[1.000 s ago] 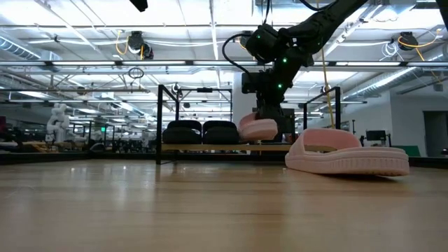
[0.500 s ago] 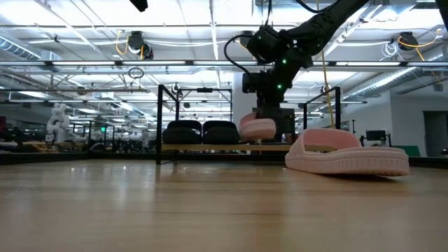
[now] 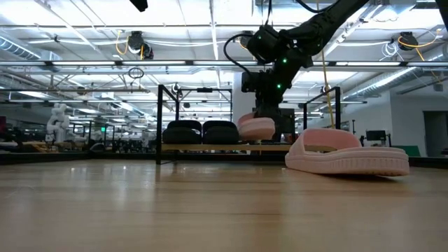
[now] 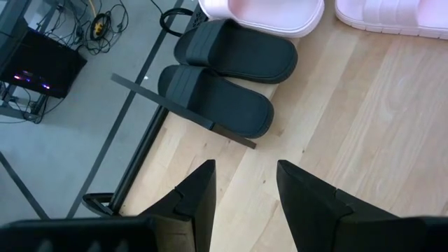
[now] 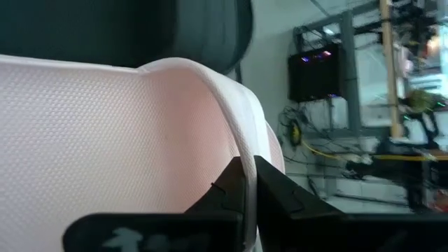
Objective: Pick and place slides into the shelf
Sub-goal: Put the bottom pink slide on the shelf
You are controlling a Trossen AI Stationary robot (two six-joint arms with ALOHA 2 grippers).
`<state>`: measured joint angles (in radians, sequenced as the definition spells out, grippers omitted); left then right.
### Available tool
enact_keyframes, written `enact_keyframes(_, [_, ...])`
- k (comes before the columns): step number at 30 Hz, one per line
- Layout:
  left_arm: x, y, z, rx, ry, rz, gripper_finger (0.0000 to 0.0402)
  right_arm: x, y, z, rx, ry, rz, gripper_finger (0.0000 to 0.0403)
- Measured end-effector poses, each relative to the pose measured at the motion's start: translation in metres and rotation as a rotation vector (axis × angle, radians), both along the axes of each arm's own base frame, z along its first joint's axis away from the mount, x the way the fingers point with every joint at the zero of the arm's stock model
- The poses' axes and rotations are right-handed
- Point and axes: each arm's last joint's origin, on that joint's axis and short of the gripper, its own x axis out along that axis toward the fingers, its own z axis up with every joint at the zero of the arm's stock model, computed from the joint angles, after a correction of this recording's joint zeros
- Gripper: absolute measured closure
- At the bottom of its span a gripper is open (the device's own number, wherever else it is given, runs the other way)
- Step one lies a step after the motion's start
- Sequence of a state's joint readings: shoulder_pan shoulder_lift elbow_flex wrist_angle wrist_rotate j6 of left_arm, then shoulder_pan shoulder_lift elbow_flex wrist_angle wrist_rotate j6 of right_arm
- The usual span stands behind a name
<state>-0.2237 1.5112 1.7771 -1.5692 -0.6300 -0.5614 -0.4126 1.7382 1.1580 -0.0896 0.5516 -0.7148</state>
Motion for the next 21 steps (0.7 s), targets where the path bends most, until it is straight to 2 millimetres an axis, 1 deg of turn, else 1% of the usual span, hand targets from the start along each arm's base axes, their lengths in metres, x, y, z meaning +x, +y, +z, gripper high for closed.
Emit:
enact_keyframes(7, [0.0001, -0.0001, 0.0001, -0.001, -0.002, 0.0, 0.0252, 0.0006, 0.0009, -0.0008, 0.043, -0.028, 0.02, 0.0384])
enact_keyframes(21, [0.0003, -0.0001, 0.0001, -0.001, -0.004, 0.0, 0.0252, 0.0002, 0.0013, -0.0015, 0.062, -0.046, 0.004, 0.0381])
